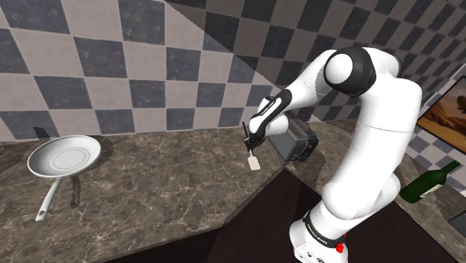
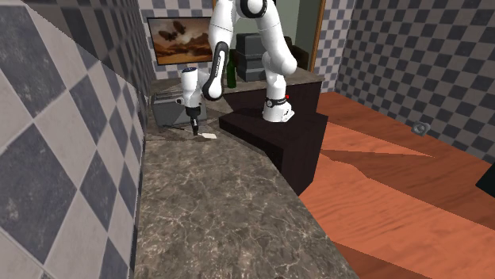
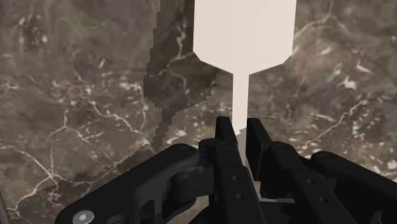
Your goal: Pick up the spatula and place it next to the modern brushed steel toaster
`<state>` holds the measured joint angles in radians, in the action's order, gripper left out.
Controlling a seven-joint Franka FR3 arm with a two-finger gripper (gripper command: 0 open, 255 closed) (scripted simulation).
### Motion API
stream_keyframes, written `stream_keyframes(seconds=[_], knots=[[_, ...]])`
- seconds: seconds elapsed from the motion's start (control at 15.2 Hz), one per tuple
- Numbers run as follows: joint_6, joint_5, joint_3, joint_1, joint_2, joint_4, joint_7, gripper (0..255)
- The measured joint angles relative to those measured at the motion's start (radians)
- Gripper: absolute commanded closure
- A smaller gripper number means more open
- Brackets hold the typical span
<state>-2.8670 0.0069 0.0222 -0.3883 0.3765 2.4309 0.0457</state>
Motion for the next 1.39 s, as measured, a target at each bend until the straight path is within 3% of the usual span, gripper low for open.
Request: stream_keyframes(seconds=[0.59, 0.99, 1.06, 1.39], knots=[[-0.098, 0.004, -0.005, -0.003, 0.135, -0.038, -0.001, 255], [-0.109, 0.004, -0.006, -0.005, 0.152, -0.043, -0.002, 255], [-0.109, 0.004, -0.006, -0.005, 0.152, -0.043, -0.002, 0], [-0.109, 0.004, -0.006, -0.005, 0.152, -0.043, -0.002, 0]])
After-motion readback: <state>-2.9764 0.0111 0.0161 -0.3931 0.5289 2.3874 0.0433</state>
